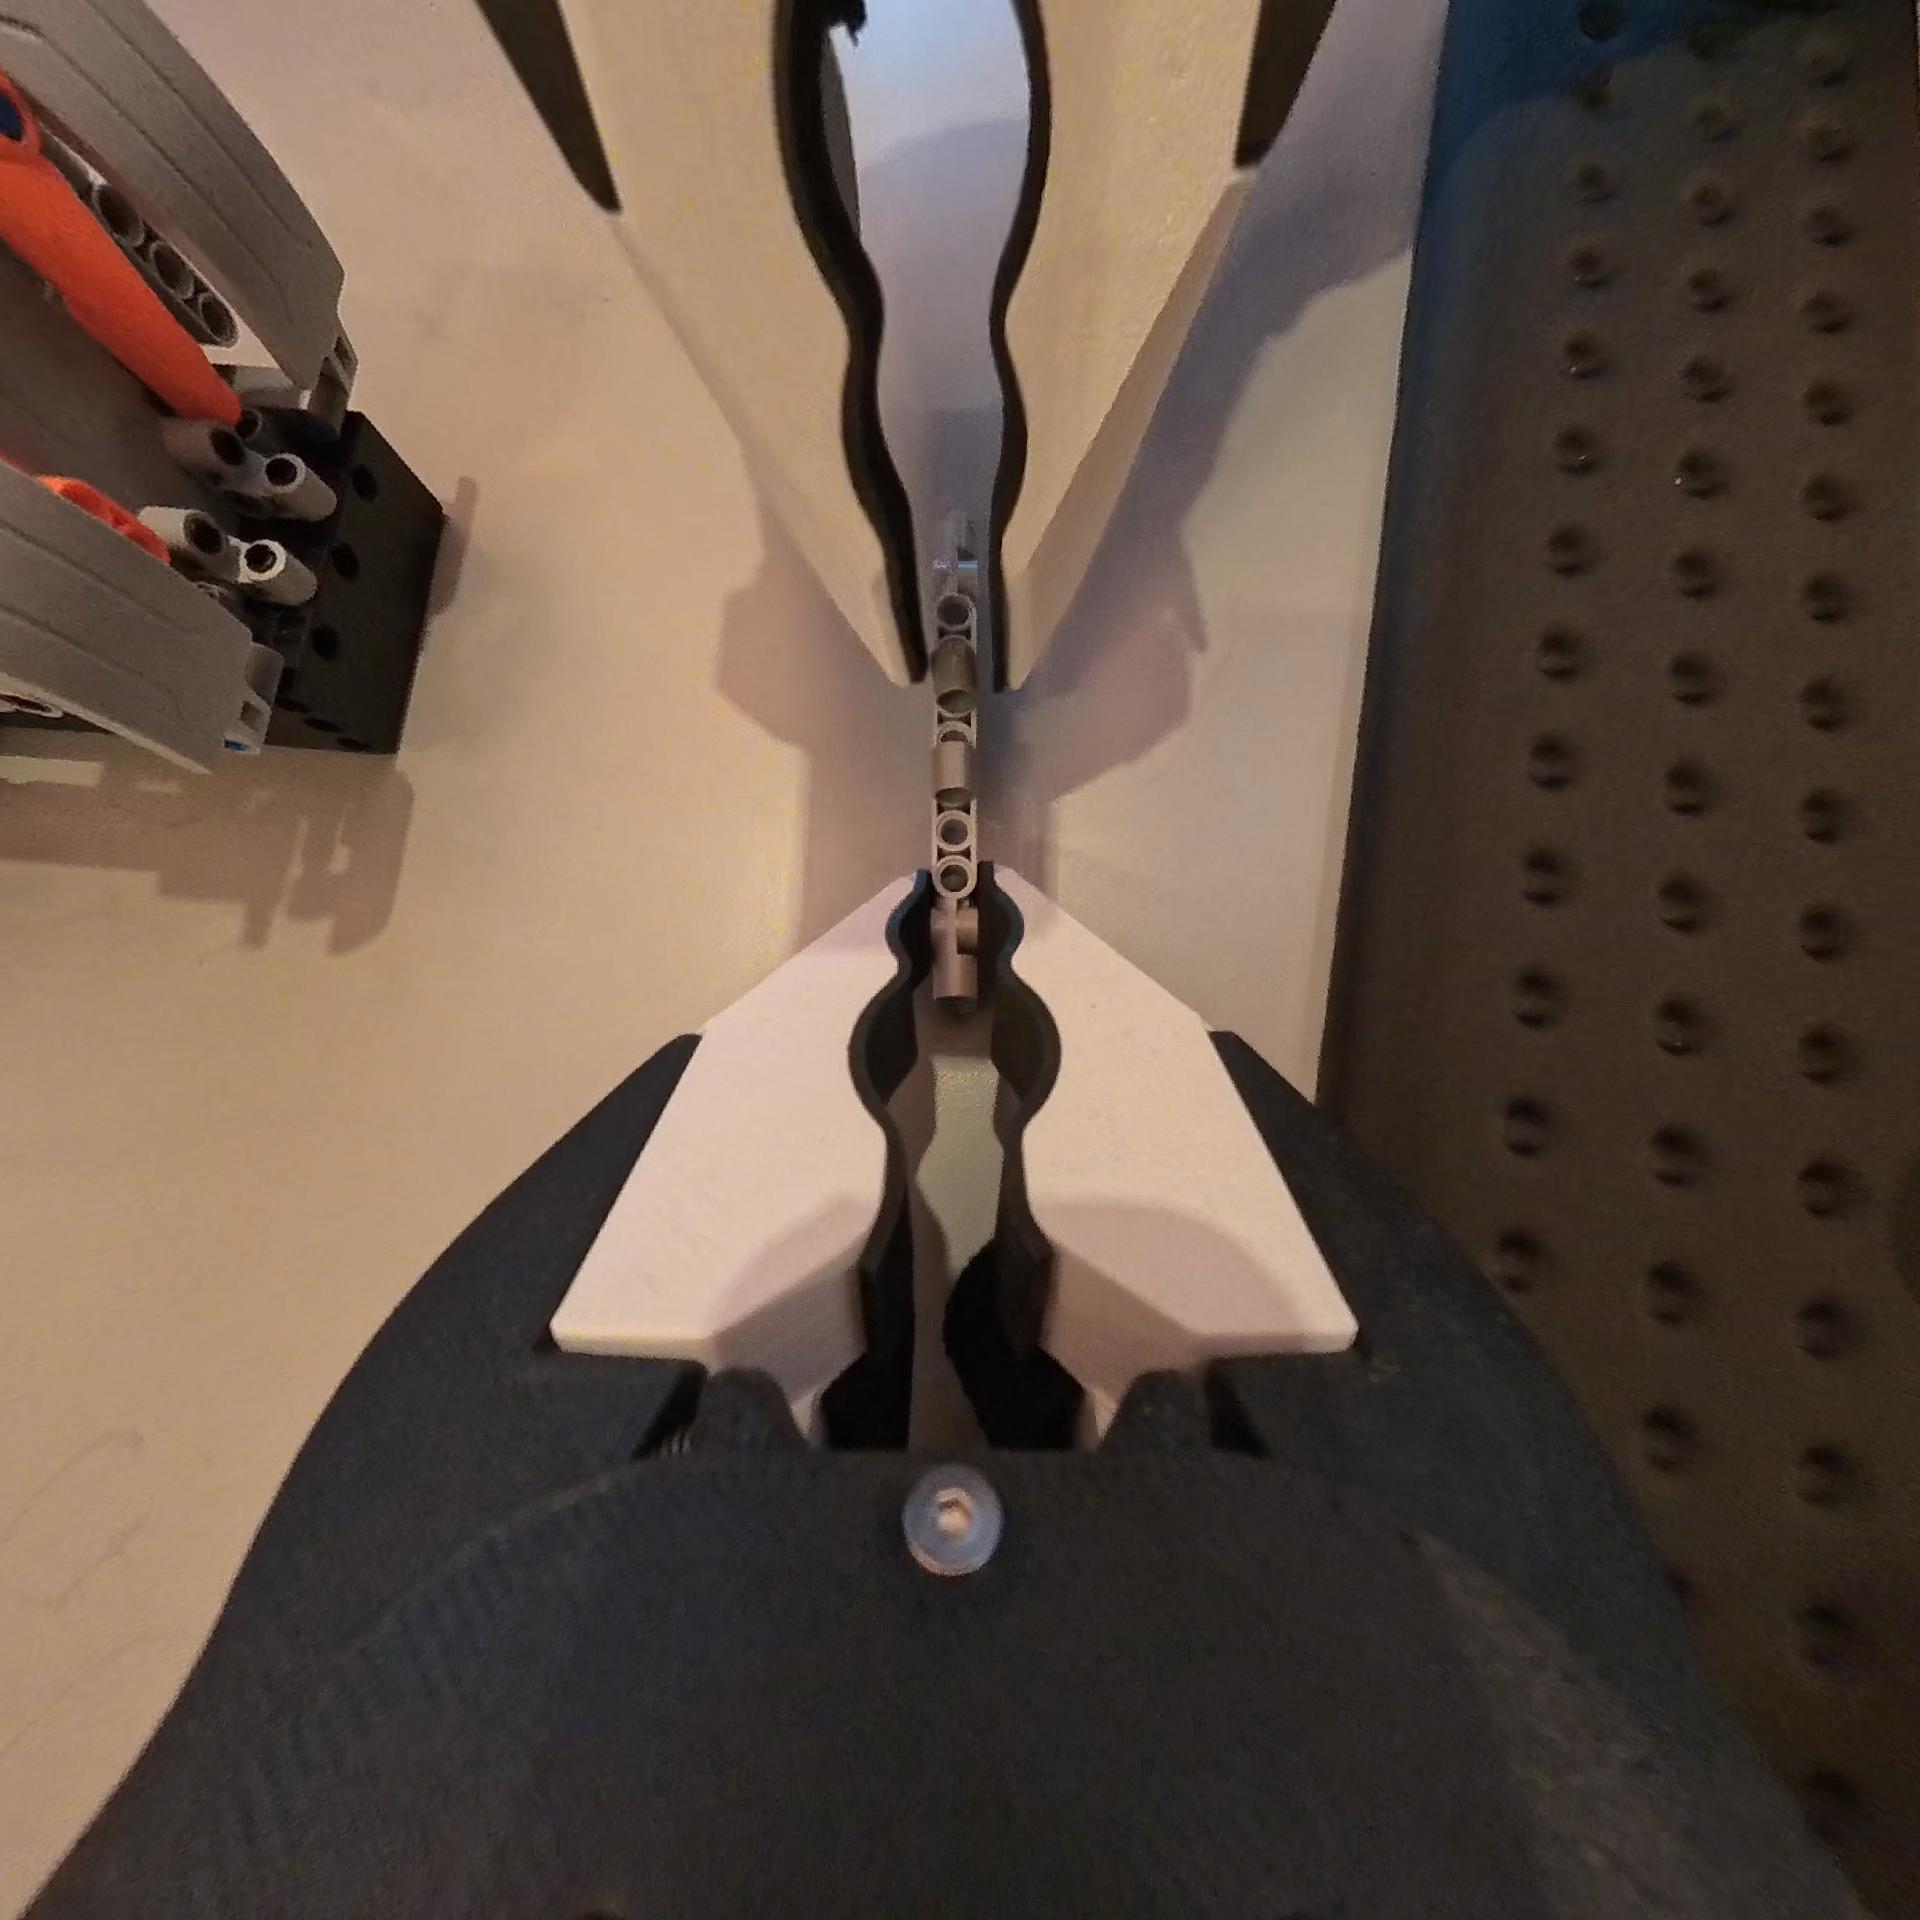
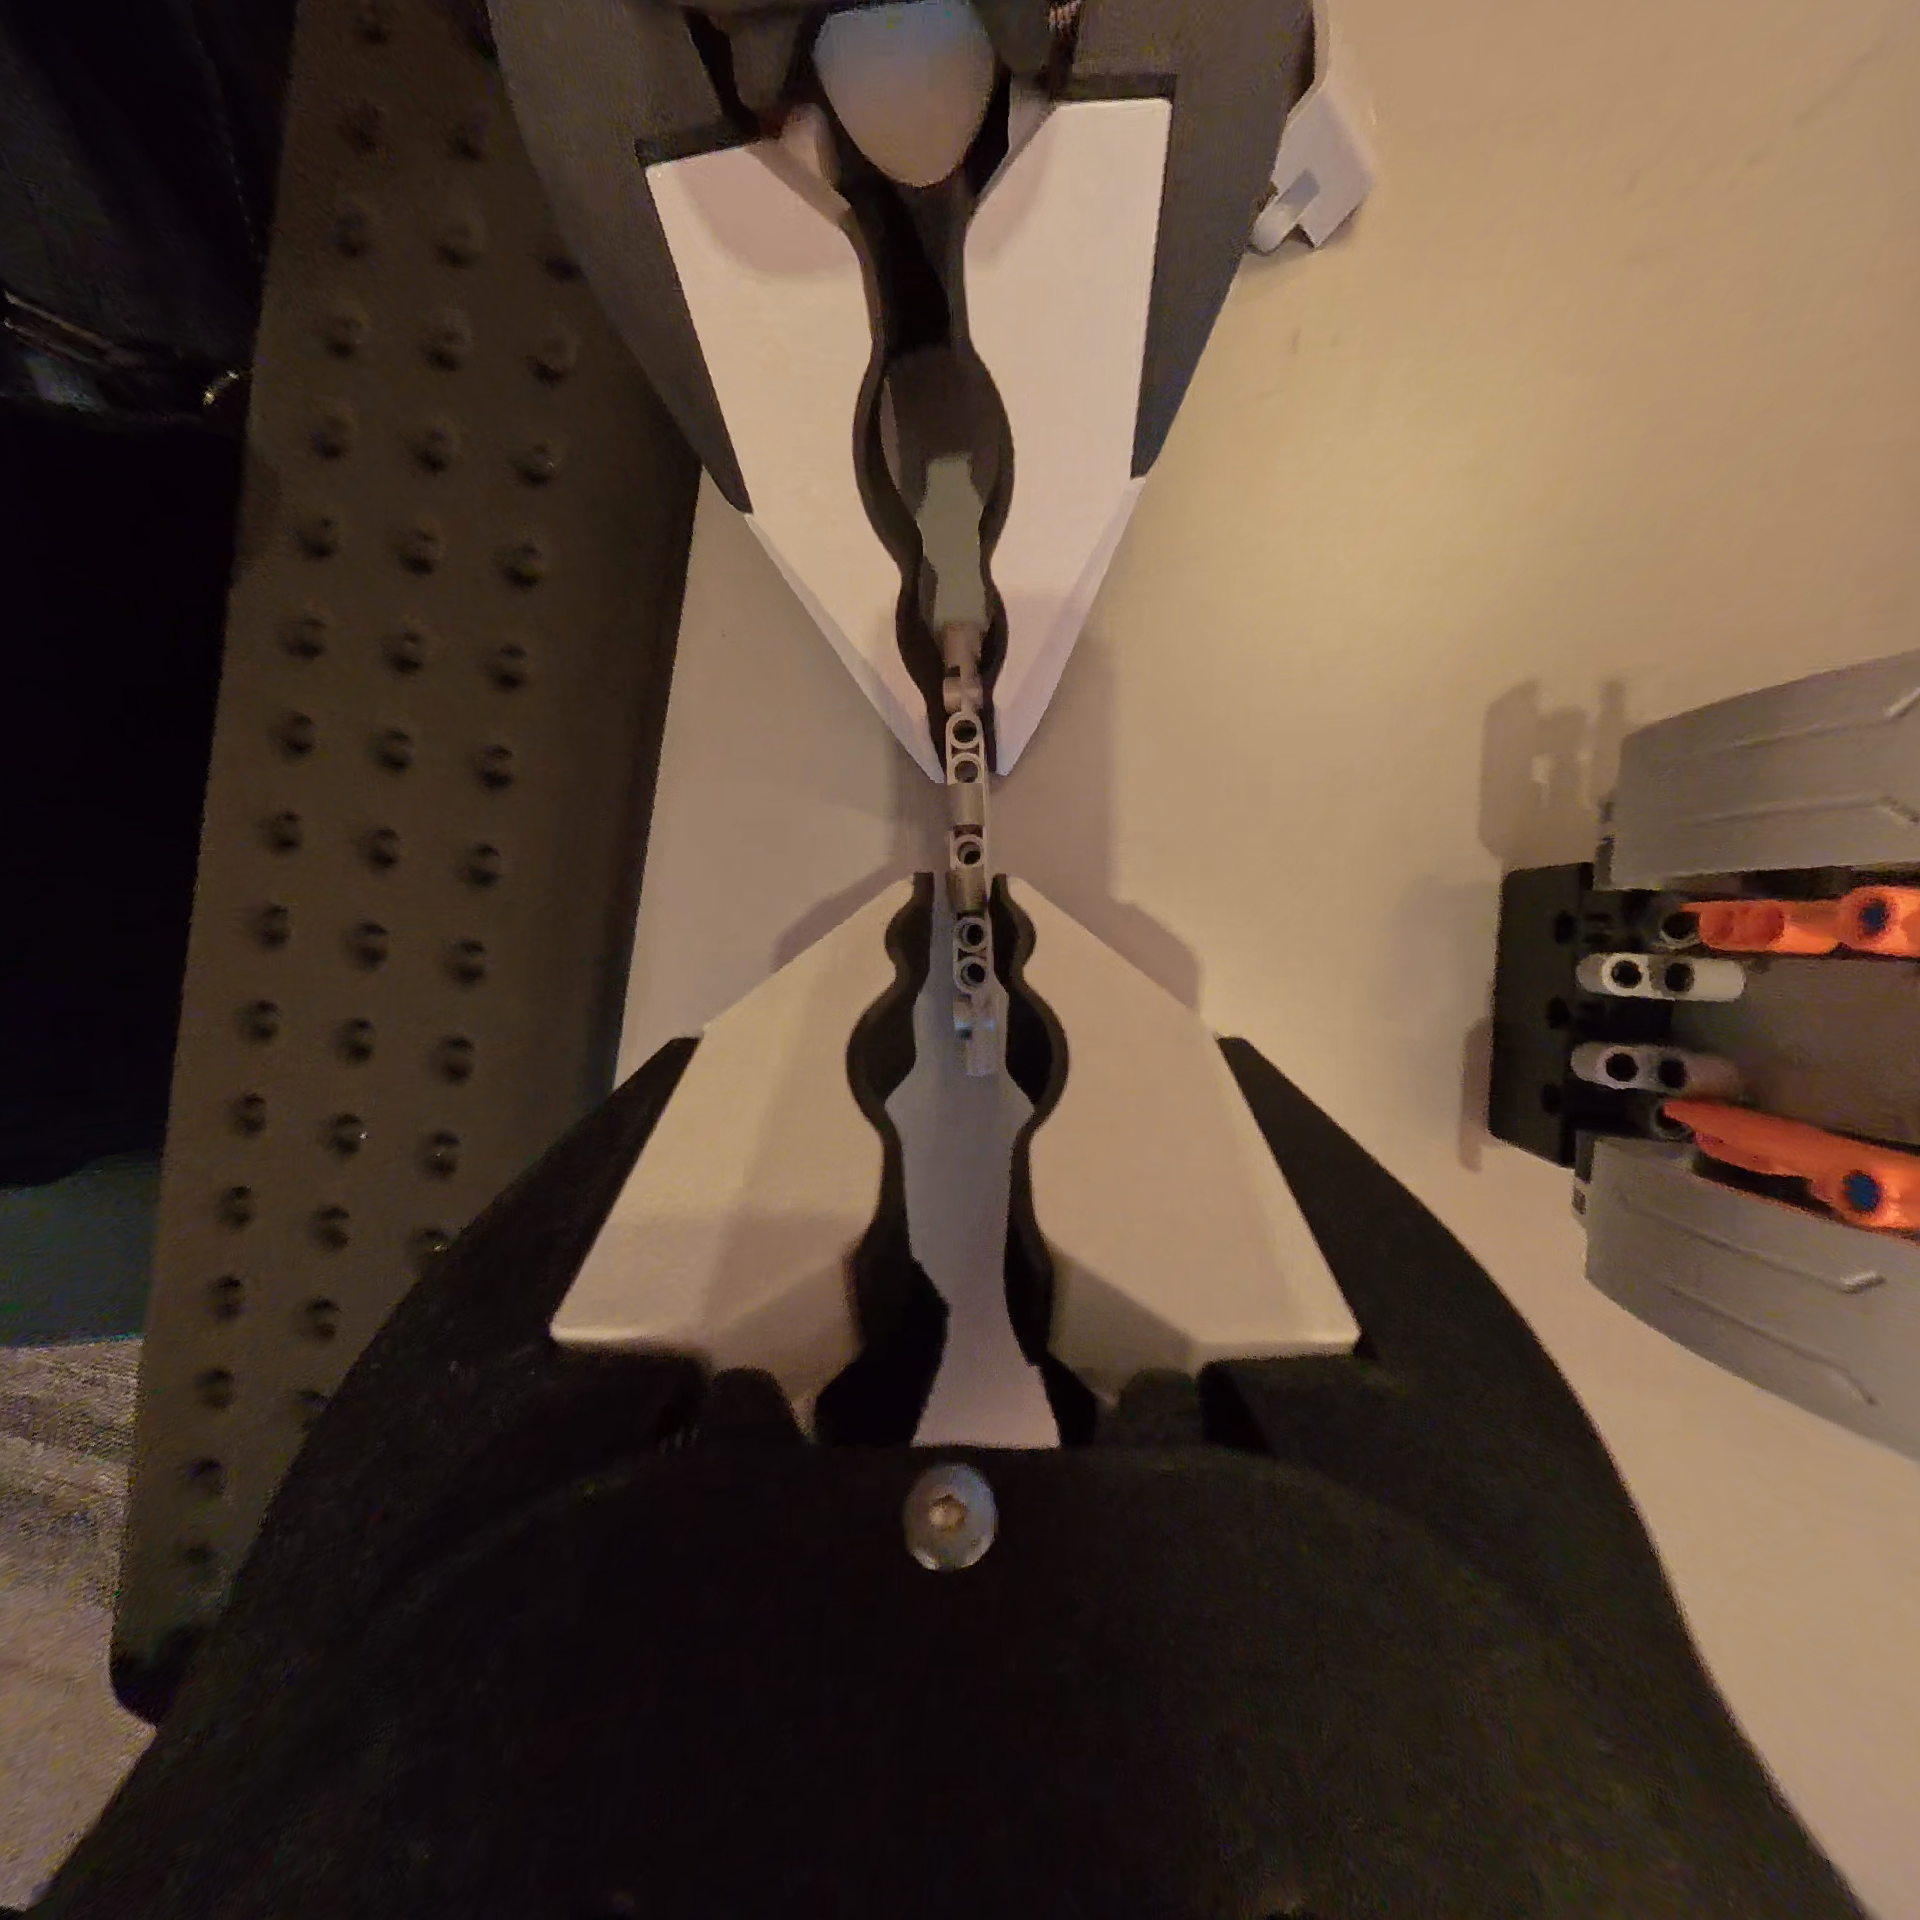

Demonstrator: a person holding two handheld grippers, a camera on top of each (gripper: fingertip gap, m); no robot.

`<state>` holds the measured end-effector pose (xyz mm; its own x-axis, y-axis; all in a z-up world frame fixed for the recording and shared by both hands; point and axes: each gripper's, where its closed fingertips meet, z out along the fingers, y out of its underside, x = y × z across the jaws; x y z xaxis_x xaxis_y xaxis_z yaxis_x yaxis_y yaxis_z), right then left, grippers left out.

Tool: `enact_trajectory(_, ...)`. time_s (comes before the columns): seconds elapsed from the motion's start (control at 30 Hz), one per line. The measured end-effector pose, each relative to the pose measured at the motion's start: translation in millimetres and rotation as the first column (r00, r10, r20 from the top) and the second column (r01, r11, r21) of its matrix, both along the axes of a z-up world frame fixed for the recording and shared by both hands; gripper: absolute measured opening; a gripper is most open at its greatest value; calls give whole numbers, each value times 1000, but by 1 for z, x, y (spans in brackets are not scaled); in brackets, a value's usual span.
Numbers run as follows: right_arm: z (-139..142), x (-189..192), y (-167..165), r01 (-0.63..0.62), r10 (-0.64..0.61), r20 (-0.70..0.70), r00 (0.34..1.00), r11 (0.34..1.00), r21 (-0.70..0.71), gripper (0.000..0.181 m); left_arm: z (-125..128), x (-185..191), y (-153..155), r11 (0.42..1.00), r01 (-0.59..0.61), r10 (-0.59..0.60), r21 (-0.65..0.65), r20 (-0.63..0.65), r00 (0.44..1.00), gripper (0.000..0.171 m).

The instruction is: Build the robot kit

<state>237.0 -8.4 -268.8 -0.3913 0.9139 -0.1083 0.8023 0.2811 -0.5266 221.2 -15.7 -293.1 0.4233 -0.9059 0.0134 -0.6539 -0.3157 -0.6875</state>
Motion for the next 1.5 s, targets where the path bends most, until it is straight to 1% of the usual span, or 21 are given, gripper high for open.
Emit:
enact_trajectory(0.03, -2, -1, 0, -1, 1, 2, 1000, 1000, 12, 6, 0, 0, 0, 1000, 0, 0, -2, 1, 1000, 5)
enact_trajectory(0.2, -4, -2, 0, 25, -25, 21, 999, 1000, 9, 5, 0, -1, 1, 1000, -7, 7, 1, -2, 1000, 5)
enact_trajectory(0.33, -7, -1, 0, 41, -43, 41, 998, 998, 57, 5, 0, -1, 1, 1000, -8, 8, 0, -1, 1000, 5)
enact_trajectory(0.43, -7, -1, 0, 77, -78, 49, 996, 997, 26, 5, 0, -1, 1, 1000, -8, 8, 0, -3, 1000, 6)
enact_trajectory(0.57, -5, -4, 2, 107, -107, 22, 994, 994, 13, 5, 0, -2, 1, 1000, -12, 12, 3, -7, 1000, 5)
enact_trajectory(0.67, -5, -6, 3, 103, -103, -8, 995, 992, 69, 5, 0, -2, 1, 1000, -13, 13, -4, -2, 1000, 5)
enact_trajectory(0.93, -5, -7, 4, 118, -117, -23, 993, 992, 45, 5, 0, -4, 3, 1000, -17, 18, -17, 7, 1000, 5)
enact_trajectory(1.03, 2, -12, 7, 143, -140, -64, 988, 989, 43, 12, 0, -6, 4, 999, -26, 26, -19, 9, 1000, 5)
enact_trajectory(1.13, 0, -13, 6, 138, -135, -63, 989, 989, 58, 3, 0, -6, 5, 999, -28, 28, -16, 8, 1000, 5)
enact_trajectory(1.33, -1, -13, 5, 147, -145, -53, 988, 988, 50, 3, 0, -7, 4, 1000, -23, 23, -14, 6, 1000, 6)
enact_trajectory(1.43, 0, -14, 3, 156, -154, -64, 986, 987, 31, 5, 0, -7, 3, 1000, -19, 20, -15, 6, 1000, 6)
enact_trajectory(1.5, 1, -14, 5, 171, -168, -78, 983, 985, 32, 13, 0, -8, 3, 1000, -22, 22, -12, 3, 1000, 5)
